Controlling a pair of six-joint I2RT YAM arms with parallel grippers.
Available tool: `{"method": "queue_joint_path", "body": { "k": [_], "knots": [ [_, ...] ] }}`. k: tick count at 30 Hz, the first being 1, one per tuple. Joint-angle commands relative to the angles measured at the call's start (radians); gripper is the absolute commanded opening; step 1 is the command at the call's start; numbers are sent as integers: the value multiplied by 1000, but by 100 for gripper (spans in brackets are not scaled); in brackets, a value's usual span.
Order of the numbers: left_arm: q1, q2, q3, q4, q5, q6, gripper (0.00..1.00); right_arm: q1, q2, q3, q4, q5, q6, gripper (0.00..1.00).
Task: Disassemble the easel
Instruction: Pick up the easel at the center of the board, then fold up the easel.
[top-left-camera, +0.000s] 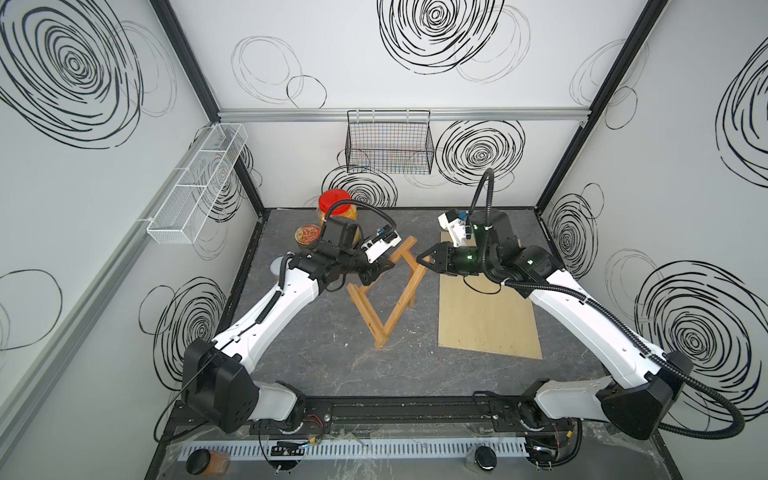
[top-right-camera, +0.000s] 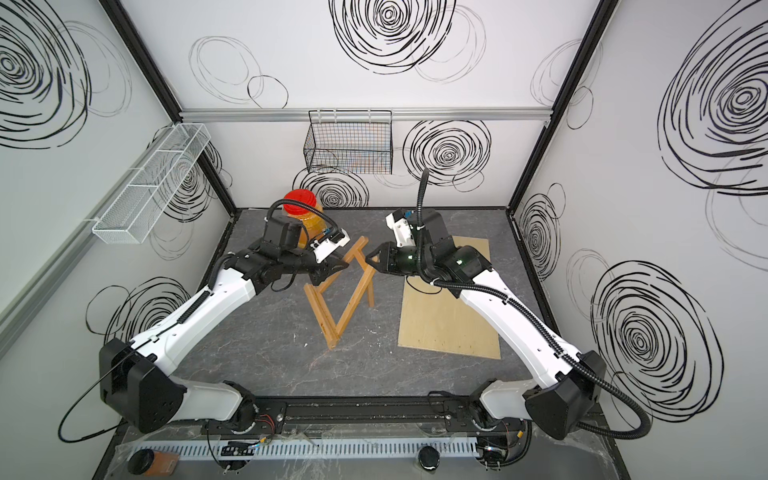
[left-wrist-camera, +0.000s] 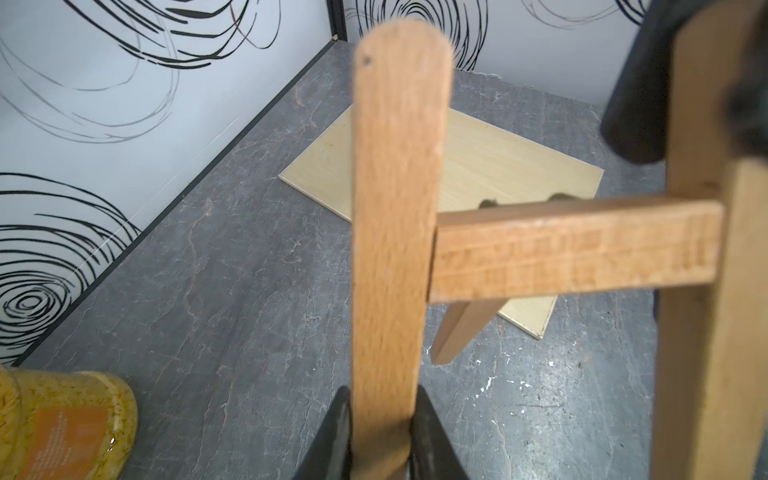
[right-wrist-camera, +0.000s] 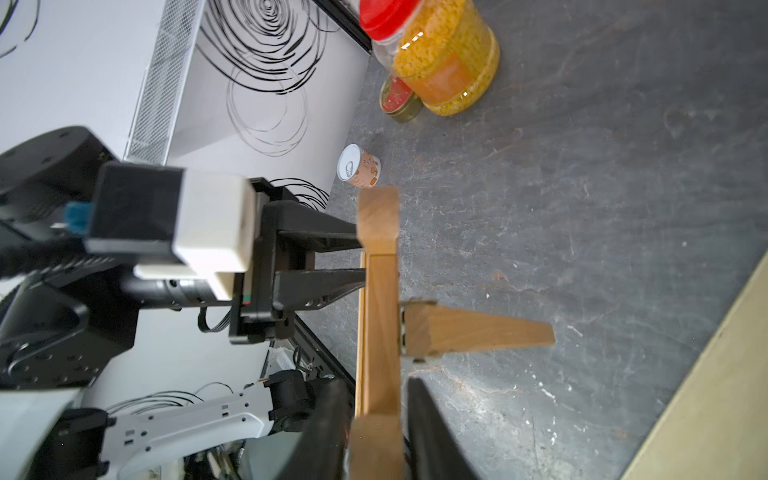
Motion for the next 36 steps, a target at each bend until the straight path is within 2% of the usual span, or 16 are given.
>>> {"method": "queue_joint_path", "body": {
  "k": [1,3,5,10,13,17,21,26,36],
  "knots": [
    [10,-23,26,64,-44,-90,12,8,-81,-18,106,45,4,63],
    [8,-27,26,79,-103,-152,8,18,-115,-50,135,112,-5,81],
    [5,-32,24,83,-134,-195,4,42,-153,-96,192,170,-26,88],
    [-19,-48,30,85,-180,-266,1,164,-207,-209,326,368,-134,92],
    [-37,-57,47,74,-190,-288,1,210,-185,-224,354,409,-198,93],
    [-60,-66,73,63,-189,-304,1,217,-135,-225,389,454,-219,94],
    [-79,-69,106,43,-186,-316,1,212,-85,-192,384,524,-224,94],
    [-85,-84,119,29,-179,-330,1,181,-73,-206,418,430,-224,91],
    [-97,-97,127,47,-128,-352,1,156,-56,-256,513,345,-229,71]
  ]
}}
